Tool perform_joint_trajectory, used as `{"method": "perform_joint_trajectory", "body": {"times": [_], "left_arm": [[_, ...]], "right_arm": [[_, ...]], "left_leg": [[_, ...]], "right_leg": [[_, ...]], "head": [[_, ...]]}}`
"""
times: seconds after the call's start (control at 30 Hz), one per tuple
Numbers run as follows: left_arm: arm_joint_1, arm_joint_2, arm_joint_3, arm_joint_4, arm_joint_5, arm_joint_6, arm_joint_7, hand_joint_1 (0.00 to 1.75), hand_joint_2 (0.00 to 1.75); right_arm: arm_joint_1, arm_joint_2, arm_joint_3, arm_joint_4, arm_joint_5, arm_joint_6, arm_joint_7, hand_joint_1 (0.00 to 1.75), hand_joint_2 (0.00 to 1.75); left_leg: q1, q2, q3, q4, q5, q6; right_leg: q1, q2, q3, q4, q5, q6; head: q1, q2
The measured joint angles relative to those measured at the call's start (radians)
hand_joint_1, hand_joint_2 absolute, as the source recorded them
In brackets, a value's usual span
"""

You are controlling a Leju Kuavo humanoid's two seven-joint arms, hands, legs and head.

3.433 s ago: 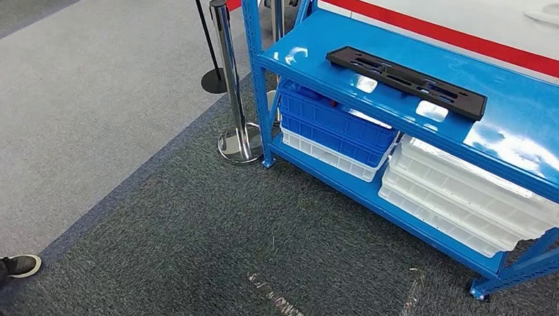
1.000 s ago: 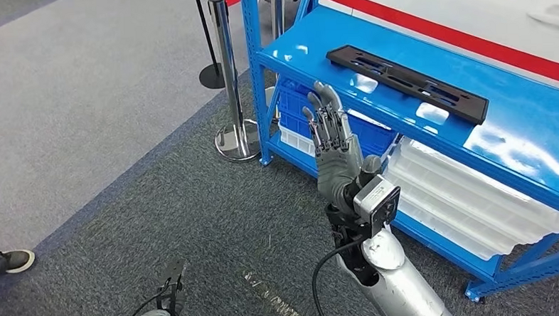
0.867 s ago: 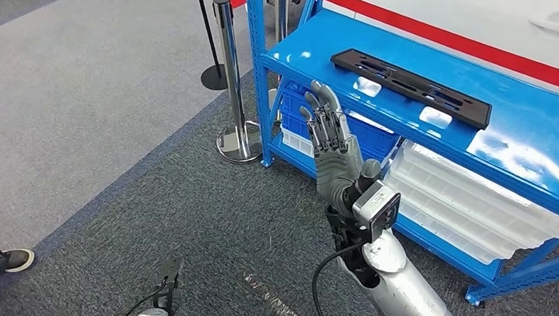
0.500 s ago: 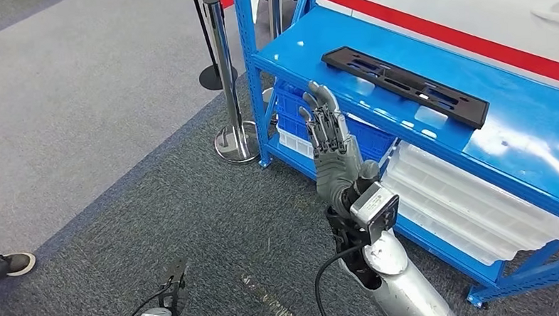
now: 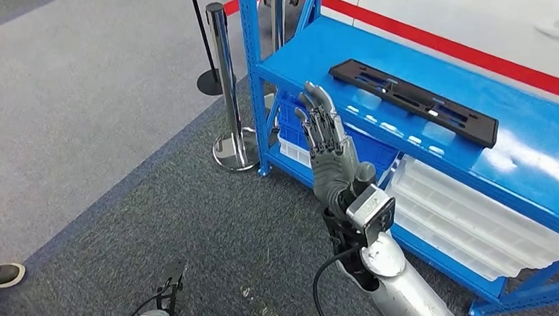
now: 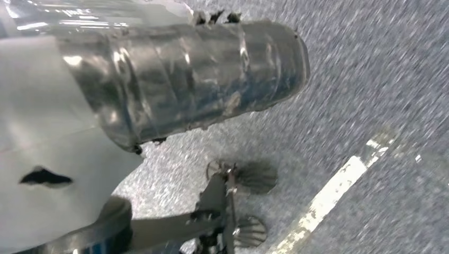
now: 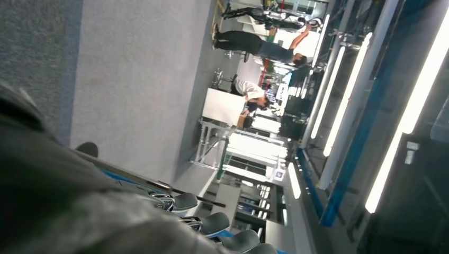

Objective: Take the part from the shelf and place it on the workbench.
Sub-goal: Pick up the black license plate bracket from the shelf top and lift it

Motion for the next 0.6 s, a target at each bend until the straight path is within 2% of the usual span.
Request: {"method": "perform_joint_trajectory", "body": {"times": [0.1,0.13,0.17,0.2,0.23,0.27,0.3,0.33,0.37,0.43,0.47,0.5,0.57,0.6], "left_arm": [[-0.003,0.001,-0.002,0.002,0.005,0.000,-0.001,0.00,0.00],[-0.002,0.001,-0.003,0.002,0.007,0.000,-0.001,0.00,0.00],[0.000,0.000,-0.006,0.002,0.008,-0.001,-0.001,0.00,0.00],[0.001,0.000,-0.008,0.003,0.008,-0.001,-0.001,0.00,0.00],[0.003,-0.001,-0.009,0.003,0.009,-0.002,-0.001,0.00,0.00],[0.003,-0.002,-0.010,0.003,0.009,-0.002,-0.001,0.00,0.00],[0.003,-0.002,-0.011,0.003,0.010,-0.002,-0.001,0.00,0.00],[0.003,-0.002,-0.012,0.003,0.010,-0.002,-0.001,0.00,0.00],[0.003,-0.002,-0.012,0.004,0.011,-0.002,-0.002,0.00,0.00],[0.002,-0.002,-0.013,0.004,0.012,-0.002,-0.002,0.00,0.00],[-0.001,-0.001,-0.013,0.004,0.012,-0.002,-0.002,0.00,0.00],[-0.003,-0.002,-0.014,0.004,0.011,-0.003,-0.002,0.00,0.00],[-0.005,-0.002,-0.015,0.004,0.011,-0.003,-0.002,0.00,0.00],[-0.004,-0.002,-0.015,0.004,0.012,-0.003,-0.002,0.00,0.00]], "right_arm": [[0.003,-0.004,0.001,0.000,-0.002,-0.006,0.000,0.00,0.00],[0.005,-0.006,0.002,0.001,-0.003,-0.006,0.000,0.00,0.00],[0.007,-0.009,0.003,0.001,-0.003,-0.006,0.000,0.00,0.00],[0.007,-0.011,0.003,0.002,-0.004,-0.007,0.000,0.00,0.00],[0.007,-0.012,0.004,0.002,-0.006,-0.007,0.000,0.00,0.00],[0.007,-0.012,0.004,0.003,-0.009,-0.007,0.000,0.00,0.00],[0.006,-0.013,0.004,0.003,-0.012,-0.008,0.001,0.00,0.00],[0.006,-0.013,0.005,0.003,-0.014,-0.008,0.002,0.00,0.00],[0.005,-0.013,0.006,0.003,-0.015,-0.008,0.002,0.00,0.00],[0.006,-0.013,0.007,0.002,-0.016,-0.008,0.003,0.00,0.00],[0.004,-0.013,0.007,0.001,-0.016,-0.008,0.003,0.00,0.00],[0.003,-0.013,0.007,0.000,-0.016,-0.007,0.003,0.00,0.00],[0.001,-0.012,0.007,0.000,-0.017,-0.006,0.003,0.00,0.00],[0.002,-0.012,0.007,0.000,-0.018,-0.006,0.003,0.00,0.00]], "left_leg": [[0.000,0.006,0.017,-0.003,-0.014,0.011],[-0.001,0.009,0.025,-0.002,-0.021,0.012],[-0.001,0.012,0.035,-0.002,-0.029,0.012],[0.000,0.016,0.047,-0.001,-0.038,0.011],[0.000,0.021,0.059,-0.001,-0.049,0.009],[-0.001,0.027,0.070,0.001,-0.060,0.005],[-0.004,0.034,0.077,0.003,-0.069,-0.001],[-0.008,0.042,0.082,0.004,-0.077,-0.007],[-0.011,0.049,0.088,0.005,-0.082,-0.013],[-0.013,0.055,0.091,0.017,-0.089,-0.022],[-0.011,0.047,0.081,0.042,-0.091,-0.026],[-0.008,0.037,0.057,0.086,-0.098,-0.031],[-0.004,0.017,-0.023,0.207,-0.137,-0.040],[-0.002,0.014,-0.062,0.256,-0.161,-0.044]], "right_leg": [[-0.001,-0.002,-0.110,0.167,-0.048,0.011],[-0.002,-0.002,-0.140,0.196,-0.047,0.013],[-0.002,-0.004,-0.153,0.189,-0.026,0.013],[-0.002,-0.008,-0.151,0.151,0.013,0.012],[-0.001,-0.019,-0.137,0.089,0.065,0.008],[0.003,-0.037,-0.123,0.031,0.098,0.005],[0.008,-0.054,-0.110,-0.016,0.118,-0.003],[0.012,-0.065,-0.104,-0.042,0.125,-0.011],[0.015,-0.067,-0.103,-0.049,0.118,-0.019],[0.010,-0.046,-0.094,-0.057,0.123,-0.033],[0.007,-0.036,-0.086,-0.059,0.120,-0.038],[0.004,-0.026,-0.079,-0.062,0.118,-0.042],[0.002,-0.006,-0.068,-0.064,0.111,-0.049],[0.002,0.007,-0.064,-0.064,0.107,-0.051]], "head": [[0.002,0.000],[0.002,0.000],[0.002,0.000],[0.002,0.000],[0.003,0.000],[0.003,0.000],[0.004,0.000],[0.003,0.000],[0.002,0.000],[-0.001,0.000],[-0.002,0.000],[-0.003,0.000],[-0.005,0.000],[-0.005,0.000]]}}
